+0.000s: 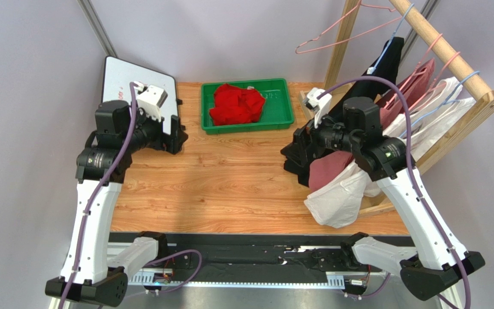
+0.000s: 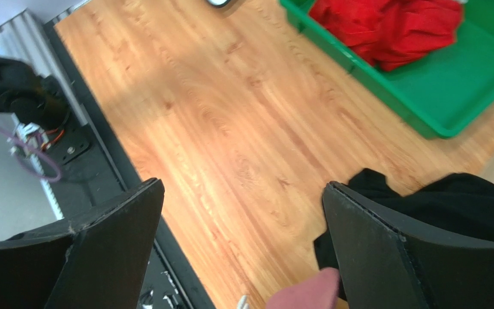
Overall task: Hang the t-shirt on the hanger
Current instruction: Reset both arms
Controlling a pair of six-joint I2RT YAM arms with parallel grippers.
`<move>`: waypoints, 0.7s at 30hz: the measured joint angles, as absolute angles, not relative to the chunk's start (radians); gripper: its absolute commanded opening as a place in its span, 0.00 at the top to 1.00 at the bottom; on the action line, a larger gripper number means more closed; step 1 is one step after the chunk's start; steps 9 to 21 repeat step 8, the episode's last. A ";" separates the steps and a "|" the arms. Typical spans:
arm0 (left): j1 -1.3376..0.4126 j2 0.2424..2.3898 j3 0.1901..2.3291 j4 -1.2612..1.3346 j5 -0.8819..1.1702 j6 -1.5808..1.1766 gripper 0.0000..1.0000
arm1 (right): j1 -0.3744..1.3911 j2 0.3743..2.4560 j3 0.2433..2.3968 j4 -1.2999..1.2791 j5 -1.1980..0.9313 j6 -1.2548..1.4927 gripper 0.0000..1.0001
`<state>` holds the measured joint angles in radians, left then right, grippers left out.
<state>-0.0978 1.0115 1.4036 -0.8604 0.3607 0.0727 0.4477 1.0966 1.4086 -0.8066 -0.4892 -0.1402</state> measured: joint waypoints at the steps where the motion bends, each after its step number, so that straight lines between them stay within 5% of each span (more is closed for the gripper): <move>1: -0.097 0.991 1.380 -0.872 0.344 0.078 0.01 | 0.471 1.100 1.401 -0.814 -0.489 -0.144 0.00; 21: -0.097 0.880 1.288 -0.959 0.263 0.094 0.01 | 0.582 1.102 1.338 -0.802 -0.483 -0.155 0.00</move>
